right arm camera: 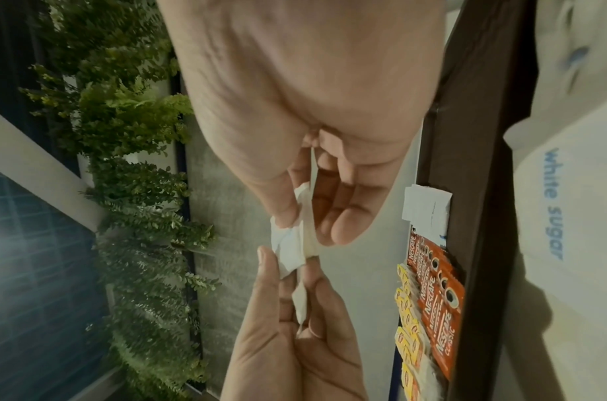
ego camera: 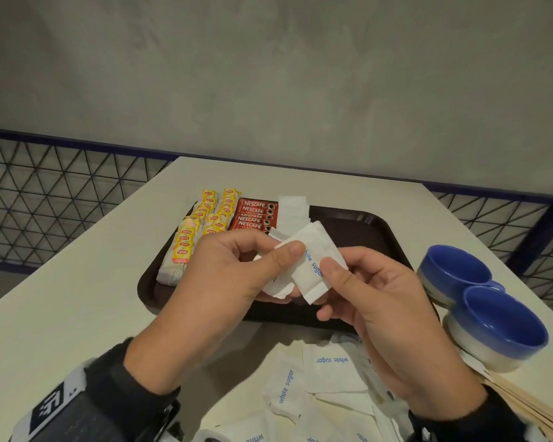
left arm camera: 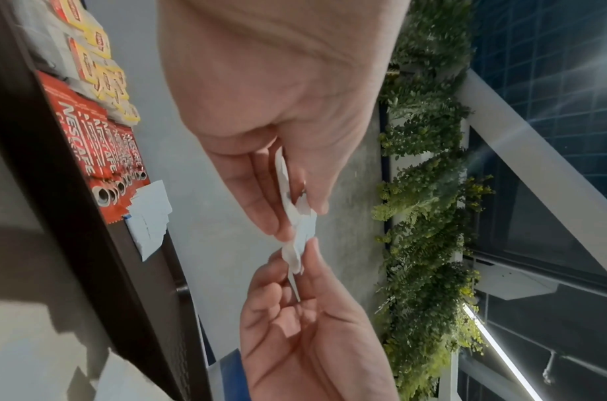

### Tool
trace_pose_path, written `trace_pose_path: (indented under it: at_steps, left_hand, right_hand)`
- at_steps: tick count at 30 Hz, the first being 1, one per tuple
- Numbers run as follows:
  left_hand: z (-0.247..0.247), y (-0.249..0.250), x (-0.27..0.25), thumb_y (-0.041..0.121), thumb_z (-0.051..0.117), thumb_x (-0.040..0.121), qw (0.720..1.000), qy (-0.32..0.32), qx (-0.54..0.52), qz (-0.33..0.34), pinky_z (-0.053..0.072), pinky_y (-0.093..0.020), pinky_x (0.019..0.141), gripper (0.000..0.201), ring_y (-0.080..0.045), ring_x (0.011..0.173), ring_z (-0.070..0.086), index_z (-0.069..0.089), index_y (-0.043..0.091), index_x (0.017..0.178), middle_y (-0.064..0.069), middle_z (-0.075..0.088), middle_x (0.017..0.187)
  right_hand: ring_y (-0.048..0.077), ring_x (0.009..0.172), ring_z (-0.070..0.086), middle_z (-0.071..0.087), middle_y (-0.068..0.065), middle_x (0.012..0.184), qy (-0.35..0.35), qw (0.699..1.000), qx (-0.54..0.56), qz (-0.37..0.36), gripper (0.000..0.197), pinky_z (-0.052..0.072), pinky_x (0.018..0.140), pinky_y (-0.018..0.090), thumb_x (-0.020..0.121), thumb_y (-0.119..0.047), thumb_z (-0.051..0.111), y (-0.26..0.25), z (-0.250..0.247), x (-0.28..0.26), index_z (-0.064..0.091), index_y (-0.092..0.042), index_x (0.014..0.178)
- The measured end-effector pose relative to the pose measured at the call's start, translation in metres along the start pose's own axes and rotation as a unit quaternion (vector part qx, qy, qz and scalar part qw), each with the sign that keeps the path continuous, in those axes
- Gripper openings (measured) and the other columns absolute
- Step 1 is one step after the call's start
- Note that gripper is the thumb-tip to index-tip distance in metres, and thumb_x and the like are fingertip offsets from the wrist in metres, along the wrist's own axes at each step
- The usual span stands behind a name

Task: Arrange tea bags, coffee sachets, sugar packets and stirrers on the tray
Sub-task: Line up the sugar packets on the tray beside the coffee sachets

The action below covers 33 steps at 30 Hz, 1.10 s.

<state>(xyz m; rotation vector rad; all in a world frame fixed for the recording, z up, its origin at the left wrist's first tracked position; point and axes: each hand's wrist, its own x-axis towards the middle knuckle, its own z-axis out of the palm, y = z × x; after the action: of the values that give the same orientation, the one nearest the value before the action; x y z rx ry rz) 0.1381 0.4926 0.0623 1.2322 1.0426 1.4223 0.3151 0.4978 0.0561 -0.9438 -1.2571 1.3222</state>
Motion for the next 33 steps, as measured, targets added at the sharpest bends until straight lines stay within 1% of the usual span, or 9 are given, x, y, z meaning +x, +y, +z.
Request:
trace_pose_path:
  at_steps: [3, 7, 10, 15, 22, 26, 28, 30, 33]
  left_hand:
    - [-0.003, -0.002, 0.002, 0.035, 0.076, 0.076, 0.999, -0.023, 0.029, -0.024, 0.060, -0.033, 0.062, 0.023, -0.021, 0.067, 0.075, 0.074, 0.014, 0.065, -0.009, 0.079, 0.084]
    - [-0.002, -0.005, 0.002, 0.028, 0.074, 0.082, 0.999, -0.018, 0.030, -0.020, 0.059, -0.030, 0.062, 0.019, -0.021, 0.070, 0.076, 0.079, 0.014, 0.072, -0.009, 0.080, 0.085]
    - [-0.002, -0.004, 0.003, 0.027, 0.074, 0.080, 1.000, -0.004, 0.010, -0.011, 0.059, -0.029, 0.061, 0.016, -0.020, 0.068, 0.075, 0.081, 0.015, 0.071, -0.009, 0.080, 0.085]
    - [-0.003, -0.006, 0.004, 0.024, 0.074, 0.079, 0.999, -0.023, -0.007, -0.037, 0.062, -0.030, 0.064, 0.014, -0.020, 0.074, 0.077, 0.081, 0.011, 0.078, -0.009, 0.081, 0.090]
    - [-0.007, -0.006, 0.004, 0.030, 0.077, 0.073, 0.998, -0.047, 0.027, -0.030, 0.060, -0.030, 0.068, 0.017, -0.020, 0.082, 0.077, 0.082, 0.016, 0.081, -0.004, 0.081, 0.091]
    - [-0.010, -0.006, 0.005, 0.033, 0.077, 0.073, 0.998, -0.050, 0.033, -0.034, 0.061, -0.032, 0.070, 0.017, -0.019, 0.086, 0.077, 0.084, 0.020, 0.082, -0.001, 0.081, 0.095]
    - [-0.010, -0.005, 0.006, 0.031, 0.078, 0.075, 0.999, -0.034, 0.028, -0.031, 0.061, -0.034, 0.070, 0.014, -0.022, 0.088, 0.077, 0.084, 0.021, 0.083, -0.002, 0.081, 0.095]
    - [-0.012, -0.004, 0.009, 0.023, 0.078, 0.084, 1.000, 0.014, 0.013, -0.018, 0.061, -0.035, 0.067, 0.007, -0.024, 0.090, 0.074, 0.084, 0.020, 0.084, -0.002, 0.080, 0.096]
    - [-0.023, 0.000, 0.018, 0.016, 0.074, 0.091, 0.995, 0.103, 0.004, 0.005, 0.061, -0.034, 0.067, 0.012, -0.022, 0.094, 0.073, 0.084, 0.020, 0.086, 0.003, 0.079, 0.097]
  right_hand:
    - [0.026, 0.068, 0.061, 0.071, 0.026, 0.088, -0.003, 1.000, -0.015, -0.001, 0.025, 0.055, 0.059, 0.034, 0.076, -0.029, 0.073, -0.001, -0.002, 0.000, 0.080, -0.014, 0.095]
    - [0.023, 0.066, 0.057, 0.067, 0.031, 0.092, -0.009, 1.000, 0.007, 0.007, 0.028, 0.053, 0.060, 0.034, 0.074, -0.032, 0.073, -0.002, -0.001, -0.001, 0.080, -0.017, 0.097]
    - [0.024, 0.066, 0.056, 0.067, 0.032, 0.092, -0.003, 1.000, 0.020, 0.010, 0.034, 0.053, 0.061, 0.033, 0.072, -0.036, 0.074, -0.001, 0.000, 0.000, 0.080, -0.016, 0.099]
    - [0.027, 0.069, 0.057, 0.071, 0.027, 0.089, 0.019, 1.000, 0.000, 0.009, 0.025, 0.051, 0.063, 0.036, 0.074, -0.032, 0.074, 0.002, -0.001, 0.000, 0.080, -0.016, 0.093]
    - [0.026, 0.076, 0.061, 0.078, 0.009, 0.094, 0.045, 0.999, -0.023, -0.001, 0.022, 0.051, 0.065, 0.036, 0.076, -0.034, 0.070, 0.003, -0.001, -0.001, 0.081, -0.021, 0.089]
    - [0.025, 0.073, 0.061, 0.077, 0.011, 0.094, 0.044, 0.998, -0.033, -0.002, 0.022, 0.052, 0.066, 0.036, 0.076, -0.036, 0.070, -0.001, 0.000, -0.002, 0.081, -0.021, 0.089]
    - [0.025, 0.070, 0.059, 0.076, 0.016, 0.093, 0.049, 0.998, -0.030, 0.000, 0.021, 0.053, 0.064, 0.033, 0.077, -0.034, 0.070, -0.002, -0.002, 0.000, 0.080, -0.019, 0.086]
    - [0.023, 0.065, 0.056, 0.074, 0.018, 0.094, 0.061, 0.998, -0.008, 0.020, 0.020, 0.052, 0.059, 0.027, 0.081, -0.031, 0.069, -0.002, -0.005, 0.003, 0.079, -0.015, 0.088]
    - [0.020, 0.061, 0.050, 0.063, 0.019, 0.084, 0.037, 0.997, -0.030, 0.066, 0.028, 0.048, 0.056, 0.026, 0.091, -0.026, 0.068, -0.003, -0.006, 0.018, 0.071, 0.001, 0.097]
